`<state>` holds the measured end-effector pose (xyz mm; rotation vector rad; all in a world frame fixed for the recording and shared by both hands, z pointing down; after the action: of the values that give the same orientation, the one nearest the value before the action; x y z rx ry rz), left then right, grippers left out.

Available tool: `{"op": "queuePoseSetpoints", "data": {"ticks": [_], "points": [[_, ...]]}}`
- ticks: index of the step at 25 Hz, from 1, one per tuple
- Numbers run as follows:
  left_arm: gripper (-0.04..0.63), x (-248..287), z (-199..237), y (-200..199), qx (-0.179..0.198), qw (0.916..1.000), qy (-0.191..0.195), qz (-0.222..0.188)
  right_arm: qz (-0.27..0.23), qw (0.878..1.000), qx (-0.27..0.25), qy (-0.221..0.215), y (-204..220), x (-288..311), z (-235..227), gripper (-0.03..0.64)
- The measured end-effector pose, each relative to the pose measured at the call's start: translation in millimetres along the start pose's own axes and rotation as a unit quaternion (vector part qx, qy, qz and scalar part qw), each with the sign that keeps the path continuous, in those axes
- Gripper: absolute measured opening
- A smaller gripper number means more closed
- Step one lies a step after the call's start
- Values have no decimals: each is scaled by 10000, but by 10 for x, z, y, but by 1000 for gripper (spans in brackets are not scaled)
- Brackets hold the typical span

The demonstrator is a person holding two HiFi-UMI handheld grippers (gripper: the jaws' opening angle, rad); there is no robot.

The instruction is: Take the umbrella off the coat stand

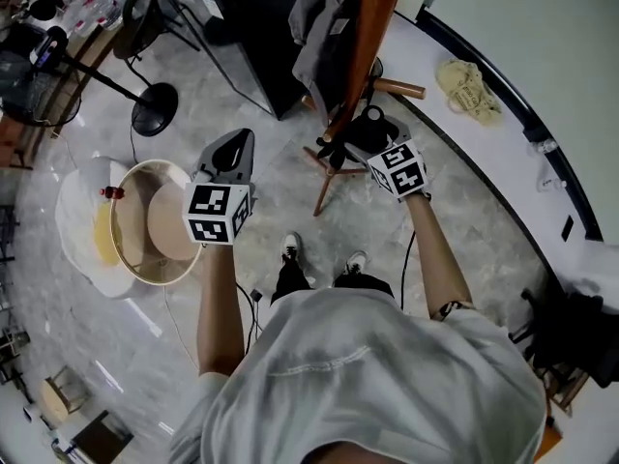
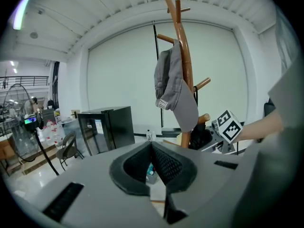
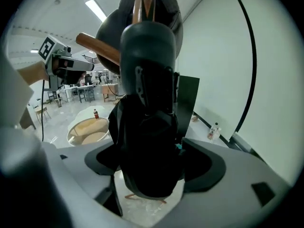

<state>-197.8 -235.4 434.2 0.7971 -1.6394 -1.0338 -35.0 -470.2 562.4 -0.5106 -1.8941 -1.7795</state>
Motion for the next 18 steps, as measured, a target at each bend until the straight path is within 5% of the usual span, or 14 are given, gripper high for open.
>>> {"op": "queuePoseSetpoints", "data": {"ticks": [3, 12, 18], "points": [[15, -50, -34, 12, 5, 9999, -132, 22, -61, 9999, -114, -52, -13, 48, -4, 331], [15, -45, 20, -113, 130, 9997, -31, -224, -218, 9991, 282, -235, -228, -228, 63, 296], [15, 35, 8, -312, 289, 9977, 266, -551, -294, 9979, 511, 274, -377, -685, 12, 291]]}}
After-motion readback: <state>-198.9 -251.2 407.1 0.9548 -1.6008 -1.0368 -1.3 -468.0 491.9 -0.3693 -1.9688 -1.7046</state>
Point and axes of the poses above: the fingertips, and each gripper's own axes: x forward along the fingers, z to its left, y out of its underside, the point moved 8 cm from there along -x, backward along the fingers, and after that the axes turned 4 degrees about x, right-handed, at the moved point
